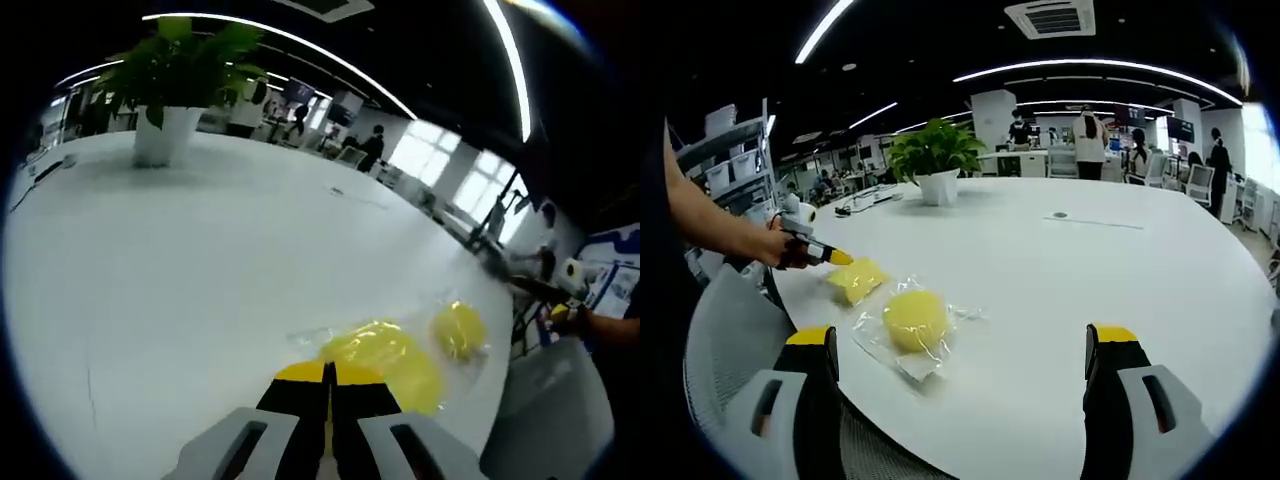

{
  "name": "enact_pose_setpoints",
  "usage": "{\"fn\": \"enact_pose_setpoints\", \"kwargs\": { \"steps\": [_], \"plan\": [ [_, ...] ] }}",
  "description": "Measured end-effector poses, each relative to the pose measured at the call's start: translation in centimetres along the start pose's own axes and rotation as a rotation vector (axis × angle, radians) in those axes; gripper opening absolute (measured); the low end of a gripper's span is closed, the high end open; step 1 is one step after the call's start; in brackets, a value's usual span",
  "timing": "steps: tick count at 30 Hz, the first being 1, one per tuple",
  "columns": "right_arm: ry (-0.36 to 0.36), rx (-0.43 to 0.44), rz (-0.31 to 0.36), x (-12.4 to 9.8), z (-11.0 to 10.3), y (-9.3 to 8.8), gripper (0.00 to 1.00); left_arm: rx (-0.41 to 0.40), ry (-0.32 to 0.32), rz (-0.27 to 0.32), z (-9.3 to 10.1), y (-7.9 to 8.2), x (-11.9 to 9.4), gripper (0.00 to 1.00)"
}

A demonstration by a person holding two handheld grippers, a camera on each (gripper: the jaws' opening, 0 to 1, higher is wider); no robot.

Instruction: Compare the silicone blocks by pressing each to a similar depth, holding the contact briefly, and releasing to observe deformation and rebound differences across the visible hardness samples.

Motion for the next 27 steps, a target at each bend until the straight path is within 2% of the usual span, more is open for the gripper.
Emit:
{"fn": "enact_pose_setpoints", "kwargs": {
  "steps": [2, 5, 7, 12, 14, 15, 16, 17, 18, 19, 20, 22, 25, 27],
  "plan": [
    [0.004, -0.004, 0.008, -0.1, -0.2, 0.1, 0.96, 0.048, 0.022, -0.003, 0.3, 0.1, 0.0, 0.0],
    [-0.008, 0.006, 0.011, 0.0, 0.2, -0.2, 0.96, 0.065, 0.03, -0.001, 0.3, 0.2, 0.2, 0.0],
    [-0.012, 0.04, 0.011, -0.1, 0.4, -0.4, 0.96, 0.065, 0.03, -0.001, 0.2, 0.2, 0.2, 0.0],
    [-0.028, 0.025, 0.005, -0.4, 0.7, -0.7, 0.96, 0.035, 0.068, -0.007, -0.4, -0.1, -0.2, 0.03],
    [-0.03, 0.028, 0.008, -0.5, 0.9, -0.8, 0.96, 0.018, 0.061, 0.0, -0.4, 0.1, -0.6, 0.1],
    [-0.032, 0.029, 0.007, -0.5, 1.0, -0.8, 0.96, -0.013, 0.044, 0.046, -0.3, 0.6, -1.1, 0.15],
    [-0.035, 0.031, 0.01, -0.5, 1.2, -0.8, 0.96, -0.026, 0.024, 0.091, -0.2, 1.0, -1.5, 0.25],
    [-0.035, 0.033, 0.012, -0.5, 1.3, -0.8, 0.96, -0.029, 0.01, 0.106, 0.0, 1.1, -1.8, 0.34],
    [-0.034, 0.038, 0.014, -0.5, 1.4, -0.8, 0.96, -0.022, 0.021, 0.108, -0.1, 1.0, -2.3, 0.42],
    [-0.031, 0.044, 0.013, -0.5, 1.4, -0.7, 0.96, -0.01, 0.037, 0.117, 0.0, 1.0, -2.8, 0.56],
    [-0.026, 0.045, 0.011, -0.5, 1.3, -0.7, 0.96, 0.019, 0.054, 0.144, 0.3, 1.4, -3.6, 0.66],
    [-0.022, 0.035, -0.003, -0.4, 1.2, -0.7, 0.96, 0.075, 0.073, 0.178, 0.8, 1.7, -4.9, 0.81],
    [-0.021, 0.012, -0.008, -0.1, 1.4, -0.7, 0.96, 0.15, 0.095, 0.171, 1.3, 1.4, -6.1, 0.89],
    [-0.019, 0.004, 0.006, -0.1, 1.4, -0.4, 0.96, 0.17, 0.098, 0.162, 2.0, 0.7, -7.1, 0.92]
  ]
}}
Point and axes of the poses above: the point that each gripper's makers call its tool centre point, and the gripper's own axes: x roughly forward along the fingers, z roughly to its right, y roughly out of its top, the point moved 3 cm from there along -x, roughly backward along the fingers, and after that the axes turned 14 degrees about -z, right-handed, at the moved point
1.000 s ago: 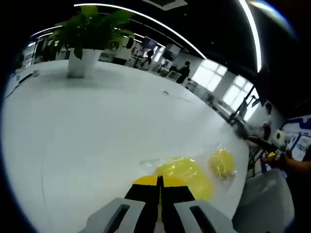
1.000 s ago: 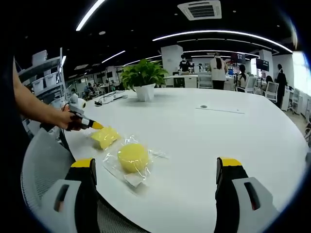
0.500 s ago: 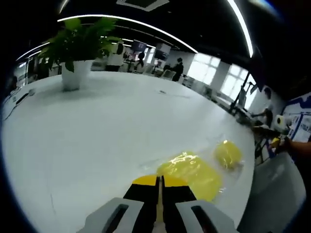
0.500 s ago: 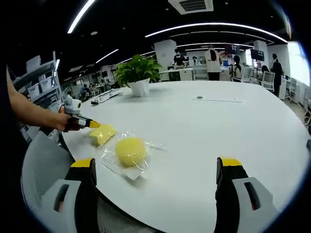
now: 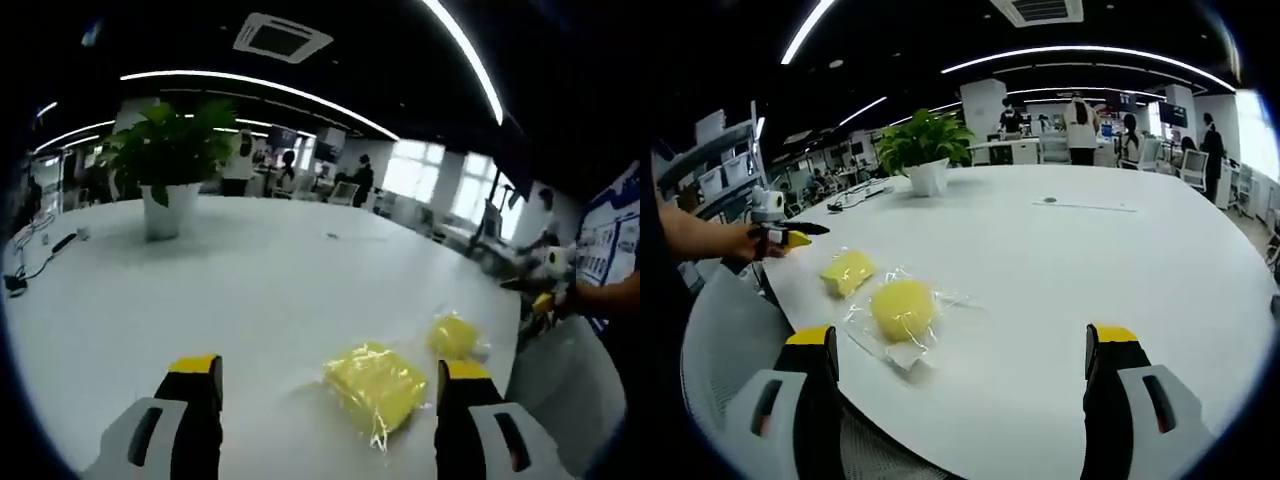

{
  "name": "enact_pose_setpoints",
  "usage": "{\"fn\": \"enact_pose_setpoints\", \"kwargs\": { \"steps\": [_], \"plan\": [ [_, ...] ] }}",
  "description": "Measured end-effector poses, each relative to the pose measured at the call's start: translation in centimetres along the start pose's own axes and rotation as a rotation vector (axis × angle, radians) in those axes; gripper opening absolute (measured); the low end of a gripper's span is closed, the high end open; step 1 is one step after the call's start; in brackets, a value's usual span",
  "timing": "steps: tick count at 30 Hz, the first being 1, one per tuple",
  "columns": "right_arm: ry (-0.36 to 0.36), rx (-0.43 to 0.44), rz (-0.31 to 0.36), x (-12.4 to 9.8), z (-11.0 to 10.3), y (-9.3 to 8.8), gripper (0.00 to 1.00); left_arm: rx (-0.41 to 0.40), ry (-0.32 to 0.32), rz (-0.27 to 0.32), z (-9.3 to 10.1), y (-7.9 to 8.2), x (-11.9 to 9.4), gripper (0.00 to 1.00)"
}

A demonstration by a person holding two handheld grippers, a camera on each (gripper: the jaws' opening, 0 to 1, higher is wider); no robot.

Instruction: Compare the silicone blocks by pressing each to a similar depth, holding the contact briefly, and releasing to observe deformation and rebound differences across the visible hardness samples.

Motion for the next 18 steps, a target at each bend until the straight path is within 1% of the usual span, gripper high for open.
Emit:
{"fn": "enact_pose_setpoints", "kwargs": {
  "steps": [2, 3, 5, 6, 7, 10, 12, 14, 16, 18],
  "plan": [
    [0.002, -0.003, -0.001, 0.0, 0.0, 0.1, 0.96, 0.046, 0.006, 0.012, 0.4, 0.0, -0.8, 0.93],
    [0.003, -0.006, -0.004, 0.1, -0.1, 0.1, 0.96, 0.087, 0.013, 0.025, 0.8, 0.0, -1.4, 0.94],
    [0.001, -0.016, -0.007, 0.1, -0.2, 0.1, 0.96, 0.066, 0.018, 0.037, 1.4, 0.0, -2.3, 1.0],
    [-0.001, -0.021, -0.008, 0.1, -0.2, 0.1, 0.96, 0.054, 0.014, 0.04, 1.7, 0.0, -2.6, 1.0],
    [-0.002, -0.024, -0.008, 0.0, -0.2, 0.1, 0.96, 0.048, 0.007, 0.036, 2.0, -0.3, -2.9, 1.0],
    [0.002, -0.014, 0.002, -0.2, -0.3, 0.2, 0.96, 0.039, 0.013, 0.026, 2.6, -1.3, -3.6, 1.0],
    [0.016, 0.006, 0.03, -0.5, -0.6, 0.3, 0.96, 0.02, 0.007, 0.029, 2.9, -1.7, -3.8, 1.0],
    [0.011, 0.01, 0.001, -0.5, -0.5, -0.3, 0.96, -0.006, 0.013, 0.032, 2.9, -2.1, -4.1, 1.0],
    [0.001, -0.017, -0.017, -0.4, -0.3, -1.0, 0.96, 0.011, 0.042, 0.013, 2.9, -2.7, -4.2, 1.0],
    [0.005, -0.025, -0.026, -0.6, -0.3, -1.1, 0.96, 0.024, 0.043, 0.013, 3.2, -2.9, -4.3, 1.0]
  ]
}}
Point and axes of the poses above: the point that each gripper's makers call its tool centre point, and the gripper's own axes: x roughly forward along the fingers, z roughly to its right, y roughly out of its top, the point moved 3 cm from there along -x, roughly backward along the fingers, and after that the axes turned 14 degrees about -z, right-handed, at the moved point
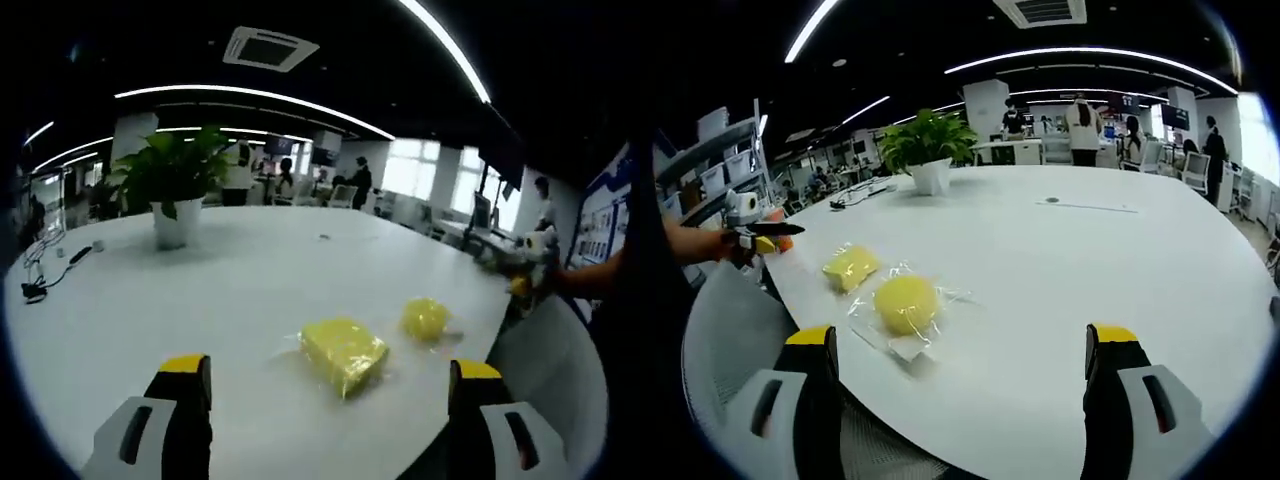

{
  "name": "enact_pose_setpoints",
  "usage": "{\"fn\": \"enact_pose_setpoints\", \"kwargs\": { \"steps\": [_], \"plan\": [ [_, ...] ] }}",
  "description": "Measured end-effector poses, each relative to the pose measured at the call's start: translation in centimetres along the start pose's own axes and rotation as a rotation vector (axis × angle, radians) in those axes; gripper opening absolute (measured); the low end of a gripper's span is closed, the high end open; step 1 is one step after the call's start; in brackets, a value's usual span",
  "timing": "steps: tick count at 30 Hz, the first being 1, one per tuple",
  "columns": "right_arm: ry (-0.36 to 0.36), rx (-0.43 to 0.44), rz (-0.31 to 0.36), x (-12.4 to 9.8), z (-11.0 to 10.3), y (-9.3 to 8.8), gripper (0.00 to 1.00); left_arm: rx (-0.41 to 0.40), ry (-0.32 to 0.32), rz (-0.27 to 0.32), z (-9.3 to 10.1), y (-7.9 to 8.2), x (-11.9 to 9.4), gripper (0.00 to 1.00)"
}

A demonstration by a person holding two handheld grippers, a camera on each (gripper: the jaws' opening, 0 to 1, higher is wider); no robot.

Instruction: Compare the silicone blocks by pressing each to a similar depth, holding the contact briefly, and releasing to observe deformation and rebound differences across the visible hardness samples.

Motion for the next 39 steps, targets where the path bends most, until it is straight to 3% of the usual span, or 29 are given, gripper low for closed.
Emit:
{"fn": "enact_pose_setpoints", "kwargs": {
  "steps": [4, 10, 28, 34, 39],
  "plan": [
    [0.001, -0.056, -0.002, -0.2, 0.0, -0.1, 0.96, -0.045, -0.018, 0.0, 0.4, -0.5, -0.3, 1.0],
    [0.02, -0.117, -0.012, 0.3, -0.8, 0.0, 0.96, -0.008, -0.003, 0.004, 0.6, -0.5, -0.3, 1.0],
    [0.023, -0.083, -0.018, 0.6, -0.8, 0.5, 0.96, -0.034, -0.008, 0.026, 0.7, 0.0, 0.2, 1.0],
    [0.017, -0.077, -0.011, 0.5, -0.5, 0.5, 0.96, -0.068, -0.018, -0.012, 1.4, 0.8, 1.1, 1.0],
    [0.016, -0.076, -0.003, 0.5, -0.5, 0.8, 0.96, -0.054, -0.057, 0.005, 3.0, 2.7, 2.2, 1.0]
  ]
}}
Point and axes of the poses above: the point that each gripper's makers call its tool centre point, and the gripper's own axes: x roughly forward along the fingers, z roughly to its right, y roughly out of its top, the point moved 3 cm from there along -x, roughly backward along the fingers, and after that the axes turned 14 degrees about -z, right-handed, at the moved point
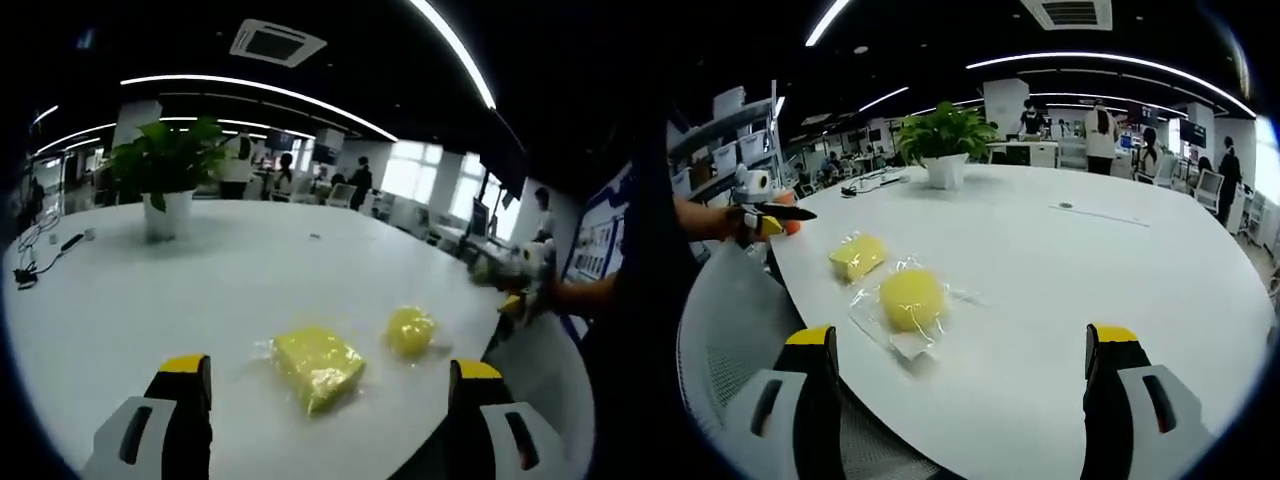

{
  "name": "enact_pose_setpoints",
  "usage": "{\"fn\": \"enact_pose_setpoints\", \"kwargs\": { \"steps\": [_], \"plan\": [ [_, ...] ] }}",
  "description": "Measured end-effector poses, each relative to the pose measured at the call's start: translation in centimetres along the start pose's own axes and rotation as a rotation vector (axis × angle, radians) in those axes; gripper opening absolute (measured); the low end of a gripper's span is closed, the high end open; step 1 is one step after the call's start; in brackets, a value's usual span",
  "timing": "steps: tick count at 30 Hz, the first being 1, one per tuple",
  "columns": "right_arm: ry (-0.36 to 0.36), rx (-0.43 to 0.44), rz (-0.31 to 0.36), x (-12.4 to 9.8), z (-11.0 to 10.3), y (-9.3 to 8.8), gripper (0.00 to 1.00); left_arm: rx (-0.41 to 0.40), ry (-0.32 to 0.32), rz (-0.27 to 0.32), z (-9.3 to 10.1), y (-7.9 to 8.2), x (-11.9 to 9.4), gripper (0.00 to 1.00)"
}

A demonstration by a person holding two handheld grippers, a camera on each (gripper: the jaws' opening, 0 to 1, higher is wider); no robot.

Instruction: Compare the silicone blocks by pressing each to a similar depth, holding the contact briefly, and releasing to observe deformation and rebound differences across the visible hardness samples.

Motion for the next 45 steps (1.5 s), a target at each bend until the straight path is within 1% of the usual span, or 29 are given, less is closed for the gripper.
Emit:
{"fn": "enact_pose_setpoints", "kwargs": {
  "steps": [5, 7, 9, 14, 17, 20, 22, 23, 26, 30, 32, 34, 38, 42, 43, 45],
  "plan": [
    [0.001, 0.002, 0.008, -0.1, -0.1, 0.3, 0.96, 0.0, -0.035, -0.004, 0.8, 1.6, 1.4, 1.0],
    [-0.001, 0.003, 0.012, -0.1, 0.0, 0.4, 0.96, 0.013, -0.048, -0.008, 1.4, 2.3, 2.0, 1.0],
    [-0.002, 0.006, 0.015, 0.0, 0.1, 0.4, 0.96, 0.011, -0.057, -0.025, 1.7, 2.8, 2.9, 1.0],
    [0.0, 0.013, 0.023, 0.3, 0.0, 0.4, 0.96, 0.0, -0.086, -0.048, 2.3, 3.6, 4.9, 1.0],
    [0.004, 0.012, 0.025, 0.4, -0.2, 0.4, 0.96, -0.015, -0.098, -0.049, 2.6, 4.0, 5.7, 1.0],
    [0.005, 0.013, 0.026, 0.4, -0.2, 0.3, 0.96, -0.055, -0.129, -0.053, 3.1, 4.5, 6.8, 1.0],
    [0.004, 0.016, 0.029, 0.4, -0.1, 0.2, 0.96, -0.071, -0.142, -0.047, 3.4, 4.8, 7.2, 1.0],
    [0.004, 0.016, 0.029, 0.4, -0.1, 0.2, 0.96, -0.097, -0.153, -0.055, 3.5, 5.0, 7.9, 1.0],
    [0.002, 0.022, 0.031, 0.2, -0.1, 0.2, 0.96, -0.102, -0.168, -0.065, 3.9, 5.5, 9.1, 1.0],
    [-0.001, 0.021, 0.037, 0.2, 0.0, 0.3, 0.96, -0.09, -0.173, -0.101, 4.5, 5.7, 10.7, 1.0],
    [-0.002, 0.022, 0.039, 0.1, 0.0, 0.3, 0.96, -0.116, -0.193, -0.128, 4.6, 5.5, 11.5, 0.99],
    [-0.002, 0.023, 0.042, 0.1, -0.1, 0.4, 0.96, -0.188, -0.234, -0.14, 4.8, 5.4, 12.3, 1.0],
    [-0.002, 0.023, 0.044, 0.0, -0.1, 0.3, 0.96, -0.24, -0.231, -0.156, 4.2, 5.2, 13.6, 0.98],
    [-0.004, 0.025, 0.05, -0.1, 0.0, 0.4, 0.96, -0.307, -0.249, -0.161, 4.3, 5.5, 14.7, 0.98],
    [-0.004, 0.026, 0.051, -0.1, 0.0, 0.5, 0.96, -0.306, -0.254, -0.159, 4.4, 5.7, 14.9, 0.98],
    [-0.003, 0.025, 0.052, -0.1, 0.0, 0.6, 0.96, -0.322, -0.259, -0.179, 4.7, 5.6, 15.5, 0.97]
  ]
}}
Point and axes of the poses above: the point that each gripper's makers call its tool centre point, and the gripper's own axes: x roughly forward along the fingers, z roughly to its right, y roughly out of its top, the point moved 3 cm from there along -x, roughly backward along the fingers, and after that the axes turned 14 degrees about -z, right-handed, at the moved point
